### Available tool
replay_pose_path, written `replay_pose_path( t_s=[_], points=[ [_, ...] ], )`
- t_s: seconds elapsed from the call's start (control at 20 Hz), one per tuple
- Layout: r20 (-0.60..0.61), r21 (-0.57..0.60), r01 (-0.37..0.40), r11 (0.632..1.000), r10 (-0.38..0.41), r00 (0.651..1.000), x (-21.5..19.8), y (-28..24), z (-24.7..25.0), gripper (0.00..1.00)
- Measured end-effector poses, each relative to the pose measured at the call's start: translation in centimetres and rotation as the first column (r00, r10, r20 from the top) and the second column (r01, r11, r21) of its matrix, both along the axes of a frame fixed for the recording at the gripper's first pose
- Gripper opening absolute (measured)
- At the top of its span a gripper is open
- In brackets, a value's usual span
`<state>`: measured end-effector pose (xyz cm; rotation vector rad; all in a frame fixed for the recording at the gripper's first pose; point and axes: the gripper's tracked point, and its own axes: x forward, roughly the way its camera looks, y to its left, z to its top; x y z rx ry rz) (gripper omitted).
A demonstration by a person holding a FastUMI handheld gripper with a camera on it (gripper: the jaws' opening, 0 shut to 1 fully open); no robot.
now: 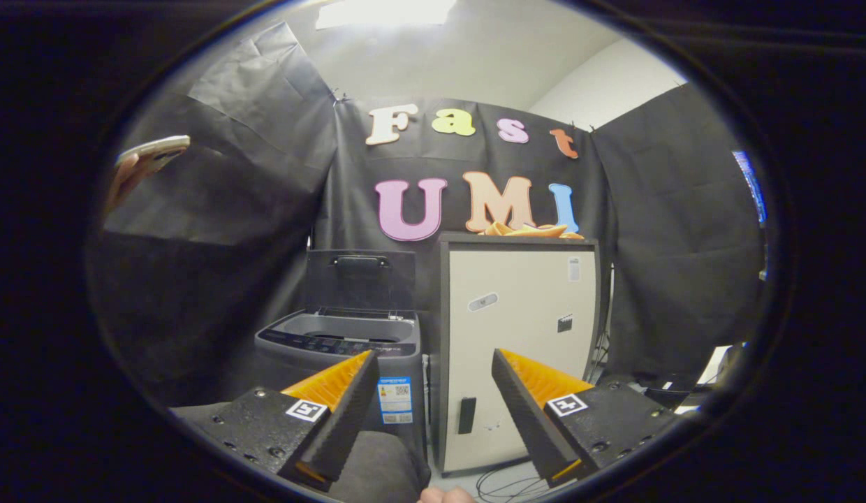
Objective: Put the clothes into the washing machine and then close the washing machine lid.
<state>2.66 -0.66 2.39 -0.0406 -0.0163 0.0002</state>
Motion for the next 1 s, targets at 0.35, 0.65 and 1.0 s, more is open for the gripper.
replay_pose_path(
  t_s=[0.35,0.65,1.0],
  points=[
    [0.015,-0.051,-0.019,0.999,0.020,1.000,5.5,-0.2,3.0,0.99],
    [-0.026,-0.077,-0.041,0.996,0.039,0.999,11.2,-1.1,4.9,1.00],
    [-0.109,-0.006,-0.037,0.999,0.036,0.993,18.1,-4.1,8.7,0.99]
  ],
)
